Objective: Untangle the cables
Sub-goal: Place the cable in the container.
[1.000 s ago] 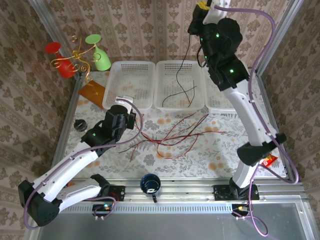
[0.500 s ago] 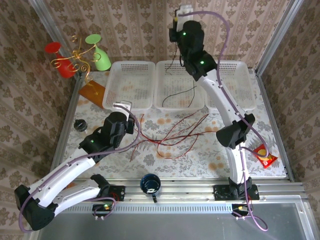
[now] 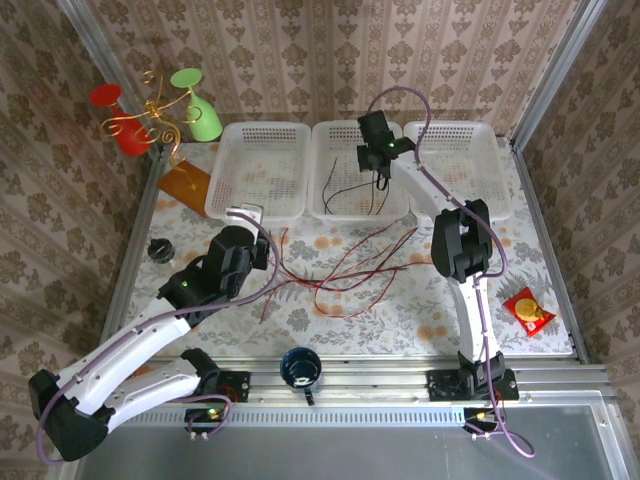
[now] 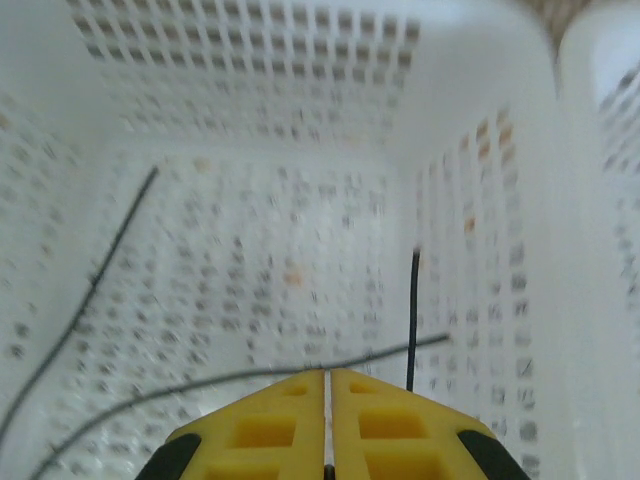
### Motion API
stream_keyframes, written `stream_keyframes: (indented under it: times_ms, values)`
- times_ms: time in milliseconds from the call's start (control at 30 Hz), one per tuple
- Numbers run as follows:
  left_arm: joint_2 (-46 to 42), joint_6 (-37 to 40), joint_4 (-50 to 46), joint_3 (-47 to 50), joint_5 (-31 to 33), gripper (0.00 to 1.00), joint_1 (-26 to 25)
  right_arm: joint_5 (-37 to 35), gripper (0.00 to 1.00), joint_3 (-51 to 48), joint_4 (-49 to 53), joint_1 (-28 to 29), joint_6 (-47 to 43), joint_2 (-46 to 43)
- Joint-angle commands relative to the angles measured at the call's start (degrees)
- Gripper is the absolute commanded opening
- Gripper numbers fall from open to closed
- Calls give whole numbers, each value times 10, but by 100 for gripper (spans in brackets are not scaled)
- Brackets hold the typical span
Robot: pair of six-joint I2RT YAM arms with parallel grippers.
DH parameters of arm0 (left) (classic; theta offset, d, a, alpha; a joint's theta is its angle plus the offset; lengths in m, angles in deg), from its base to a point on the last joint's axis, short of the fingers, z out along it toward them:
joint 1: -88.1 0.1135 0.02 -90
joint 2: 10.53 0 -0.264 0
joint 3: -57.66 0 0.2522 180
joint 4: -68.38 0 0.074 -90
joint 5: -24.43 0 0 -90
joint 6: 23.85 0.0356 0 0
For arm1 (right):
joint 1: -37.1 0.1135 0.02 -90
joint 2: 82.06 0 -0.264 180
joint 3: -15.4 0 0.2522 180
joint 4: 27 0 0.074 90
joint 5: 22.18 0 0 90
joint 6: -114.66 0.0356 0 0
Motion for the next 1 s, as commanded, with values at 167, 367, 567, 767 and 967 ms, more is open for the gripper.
stream_keyframes:
  times_ms: [167, 367, 567, 767, 967]
  values:
    - [14, -14, 3, 3, 8, 0, -13, 110, 0, 106, 121, -7, 46, 104]
    - [24, -16, -2, -8, 8, 0, -26, 113, 4, 206, 186, -7, 45, 157]
    - [25, -4, -2, -20, 17, 0, -28, 113, 59, 217, 194, -16, 28, 97]
    - [42, 46, 0, -67, 20, 0, -27, 124, 78, 215, 218, -23, 15, 34]
    - [90, 114, -21, -176, 6, 0, -5, 131, 84, 188, 227, -24, -1, -49]
